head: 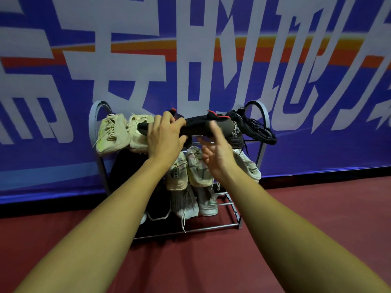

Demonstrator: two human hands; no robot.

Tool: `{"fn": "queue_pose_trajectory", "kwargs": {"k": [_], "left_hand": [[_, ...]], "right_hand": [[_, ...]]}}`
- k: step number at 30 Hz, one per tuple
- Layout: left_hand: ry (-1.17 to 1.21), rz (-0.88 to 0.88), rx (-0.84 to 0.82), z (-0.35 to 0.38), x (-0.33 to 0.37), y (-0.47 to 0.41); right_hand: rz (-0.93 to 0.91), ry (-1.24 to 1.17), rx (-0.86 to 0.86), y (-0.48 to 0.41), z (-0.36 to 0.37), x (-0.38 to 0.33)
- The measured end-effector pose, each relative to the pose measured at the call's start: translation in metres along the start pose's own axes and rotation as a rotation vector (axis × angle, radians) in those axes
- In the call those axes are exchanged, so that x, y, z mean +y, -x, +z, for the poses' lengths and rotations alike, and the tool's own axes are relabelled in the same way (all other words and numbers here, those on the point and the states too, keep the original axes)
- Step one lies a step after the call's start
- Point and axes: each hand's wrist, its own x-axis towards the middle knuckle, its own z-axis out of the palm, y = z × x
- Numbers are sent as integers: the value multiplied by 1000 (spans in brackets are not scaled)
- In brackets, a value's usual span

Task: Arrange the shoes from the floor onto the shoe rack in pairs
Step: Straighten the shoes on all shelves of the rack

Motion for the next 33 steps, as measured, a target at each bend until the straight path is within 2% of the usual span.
{"fn": "queue_pose_trajectory", "kwargs": {"k": [5, 9, 11, 13, 15, 16, 18, 19, 21, 23, 27, 33], "left_hand": [[37, 148, -28, 4, 20, 5], [205, 216, -195, -7, 23, -5], [302, 101, -232, -16, 18, -16], [332, -94, -256, -23, 5, -25], [341, -315, -368, -27, -12, -31], [432, -444, -460, -28, -19, -31], [758, -714, -686, -32, -25, -30], [874, -782, -773, -33, -28, -30], [1009, -793, -864, -31, -33, -29], [1093, -784, -818, -26, -30, -30], [1269, -903, -582, -14, -16, -29], [1231, -922, -525, -2, -1, -29]], "right_hand": [[-3, 55, 91, -1, 7, 7], [8, 54, 111, -9, 0, 0], [-3, 24, 120, -14, -3, -3], [-5, -2, 116, -20, -7, -9], [-5, -21, 84, -22, -11, -15], [-9, -30, 65, -23, -13, -18], [-14, -39, 27, -26, -15, -21], [-13, -28, 17, -26, -15, -21], [-9, -8, 21, -27, -14, -19], [-5, -18, 26, -27, -13, -19], [29, -4, -36, -24, -9, -26], [84, 229, -68, -23, -9, -28]]}}
